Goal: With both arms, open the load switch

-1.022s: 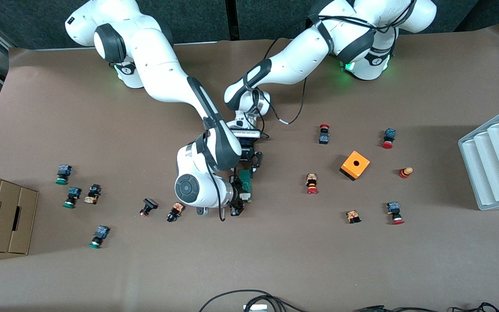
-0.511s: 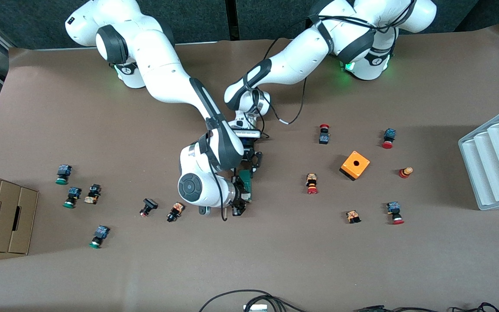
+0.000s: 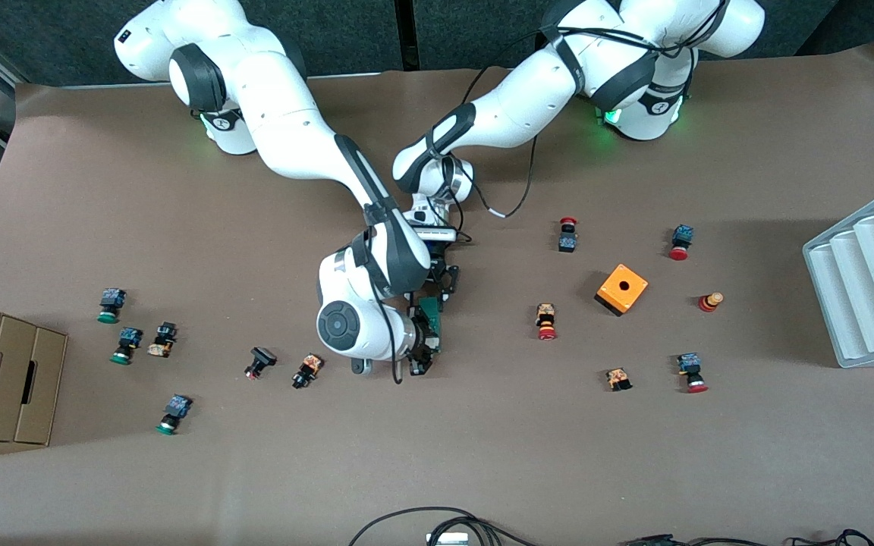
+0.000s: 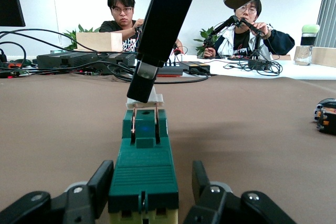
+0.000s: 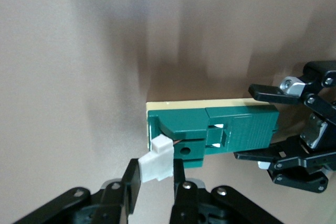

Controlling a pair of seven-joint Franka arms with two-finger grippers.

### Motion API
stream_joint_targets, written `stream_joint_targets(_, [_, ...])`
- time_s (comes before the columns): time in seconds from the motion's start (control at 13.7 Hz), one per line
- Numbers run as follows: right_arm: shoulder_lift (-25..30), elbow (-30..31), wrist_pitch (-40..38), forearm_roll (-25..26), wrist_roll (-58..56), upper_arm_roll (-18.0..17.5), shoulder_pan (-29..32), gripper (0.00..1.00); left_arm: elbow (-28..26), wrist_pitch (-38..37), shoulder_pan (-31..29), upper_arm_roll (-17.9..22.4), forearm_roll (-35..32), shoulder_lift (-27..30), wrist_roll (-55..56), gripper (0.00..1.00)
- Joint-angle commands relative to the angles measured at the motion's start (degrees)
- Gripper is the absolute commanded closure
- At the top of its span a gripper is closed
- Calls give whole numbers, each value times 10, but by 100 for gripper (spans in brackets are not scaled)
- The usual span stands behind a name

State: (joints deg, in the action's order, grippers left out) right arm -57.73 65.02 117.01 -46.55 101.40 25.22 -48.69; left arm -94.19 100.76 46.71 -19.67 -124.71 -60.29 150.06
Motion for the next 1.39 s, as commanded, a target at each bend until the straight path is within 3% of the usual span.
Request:
stream_joint_targets(0.0, [24,33,-3,19,3,-18,0,69,2,-10,5,3,3,-12,10,32])
stream_joint_targets(1.31, [64,64,-20,51,-2,-38,4,68,3,-10,5,3,6,-11,8,32])
